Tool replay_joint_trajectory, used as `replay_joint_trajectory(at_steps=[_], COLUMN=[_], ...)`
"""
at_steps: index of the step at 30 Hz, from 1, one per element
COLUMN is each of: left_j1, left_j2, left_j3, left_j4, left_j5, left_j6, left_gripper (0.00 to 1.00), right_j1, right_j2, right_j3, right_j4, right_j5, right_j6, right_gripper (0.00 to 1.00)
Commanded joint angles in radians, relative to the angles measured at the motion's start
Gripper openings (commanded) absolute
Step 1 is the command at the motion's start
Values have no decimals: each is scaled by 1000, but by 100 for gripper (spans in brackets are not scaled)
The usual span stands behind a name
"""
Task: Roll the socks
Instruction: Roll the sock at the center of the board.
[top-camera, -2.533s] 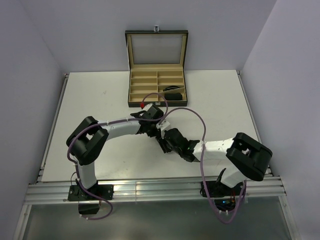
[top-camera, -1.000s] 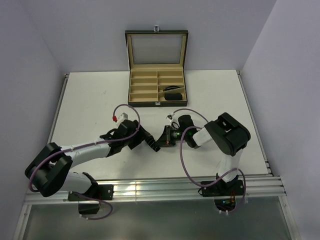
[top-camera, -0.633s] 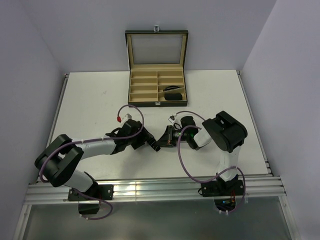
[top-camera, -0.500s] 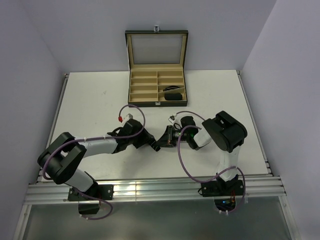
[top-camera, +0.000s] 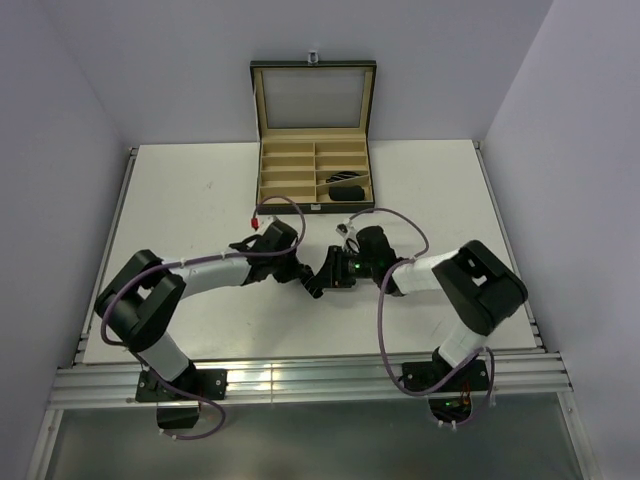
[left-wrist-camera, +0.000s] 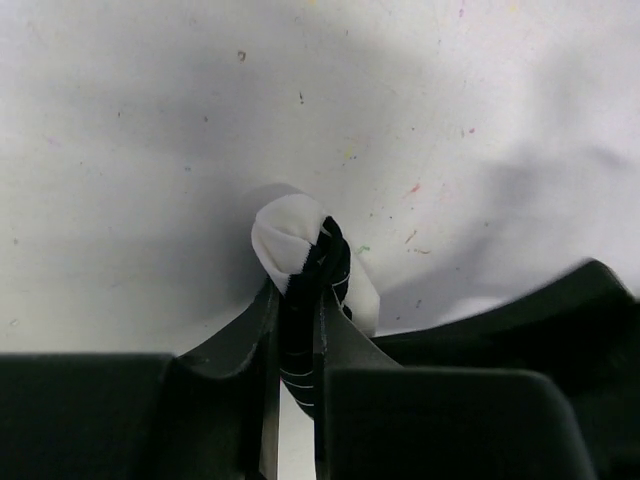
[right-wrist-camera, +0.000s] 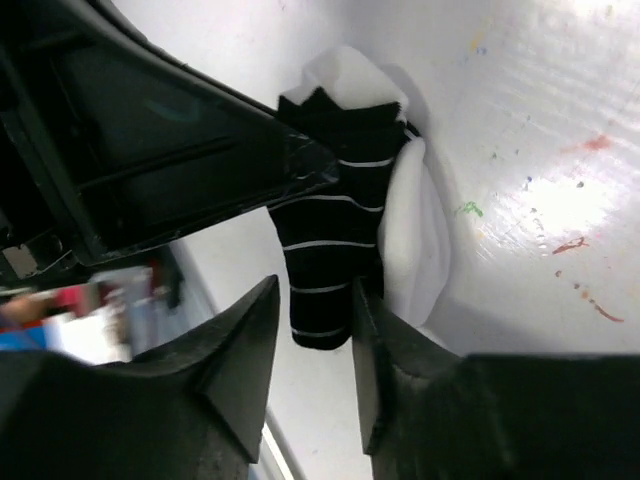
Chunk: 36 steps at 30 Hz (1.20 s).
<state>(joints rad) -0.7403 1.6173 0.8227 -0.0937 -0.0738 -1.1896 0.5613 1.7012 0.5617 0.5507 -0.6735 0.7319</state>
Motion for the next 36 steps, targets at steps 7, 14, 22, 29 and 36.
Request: replay_joint_trajectory(at_steps=[7, 14, 22, 29, 36], left_j1=[-2, -2, -2, -4, -2], left_j2=[166, 253, 302, 312, 308], left_j3=[260, 375, 435, 446, 451], left_j4=[-354, -501, -567, -572, -566], left_j5=[-47, -75, -57, -46, -34], left_j6=[185, 248, 280, 291, 298], left_gripper=[0, 0, 0, 0, 0], right_j1=[187, 403, 554, 604, 601], right_j2=[-259, -295, -226, -143, -14], right_j3=[49, 40, 113, 168, 193], right_j4=[-301, -270, -259, -278, -324], right_j5=[572, 937, 1198, 1249, 1279], right_j6=[-354, -515, -629, -678, -654], right_gripper=[50, 53, 56, 57, 57])
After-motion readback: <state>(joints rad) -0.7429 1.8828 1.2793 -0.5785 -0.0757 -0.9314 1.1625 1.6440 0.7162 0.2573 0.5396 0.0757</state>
